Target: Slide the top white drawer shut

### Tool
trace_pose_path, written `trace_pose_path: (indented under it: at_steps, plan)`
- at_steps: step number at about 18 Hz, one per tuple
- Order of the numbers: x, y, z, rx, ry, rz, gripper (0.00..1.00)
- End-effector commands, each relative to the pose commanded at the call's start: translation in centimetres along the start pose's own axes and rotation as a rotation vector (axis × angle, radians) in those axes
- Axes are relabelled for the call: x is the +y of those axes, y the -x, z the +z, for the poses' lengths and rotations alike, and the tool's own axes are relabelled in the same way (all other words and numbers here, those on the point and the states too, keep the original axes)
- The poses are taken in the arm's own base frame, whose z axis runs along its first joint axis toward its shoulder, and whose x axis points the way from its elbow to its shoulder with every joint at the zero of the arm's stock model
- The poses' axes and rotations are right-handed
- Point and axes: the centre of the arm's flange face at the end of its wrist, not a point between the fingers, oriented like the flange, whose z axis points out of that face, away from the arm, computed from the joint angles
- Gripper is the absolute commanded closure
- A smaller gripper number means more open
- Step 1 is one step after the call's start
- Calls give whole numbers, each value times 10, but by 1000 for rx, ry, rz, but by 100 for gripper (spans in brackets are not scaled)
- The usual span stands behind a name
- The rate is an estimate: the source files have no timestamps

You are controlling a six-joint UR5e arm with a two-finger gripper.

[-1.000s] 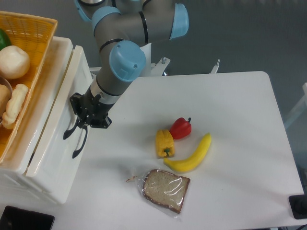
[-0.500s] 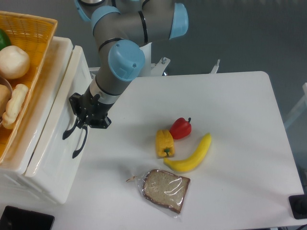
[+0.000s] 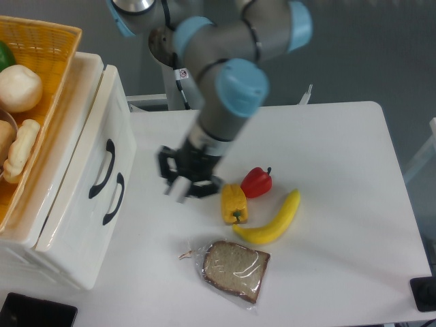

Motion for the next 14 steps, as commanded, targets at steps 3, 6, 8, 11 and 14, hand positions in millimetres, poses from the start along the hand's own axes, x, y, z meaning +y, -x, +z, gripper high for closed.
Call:
trace_pose_path:
  at_steps: [3,6,8,11,14]
  plan:
    - [19,54,12,-93,111,82,0]
    - [30,78,0,-128,151,200,0]
    - [39,92,0,-118,163,334,0]
    - [52,107,-10,-131,198,433,0]
    - [62,116,-16,-148,244,446,0]
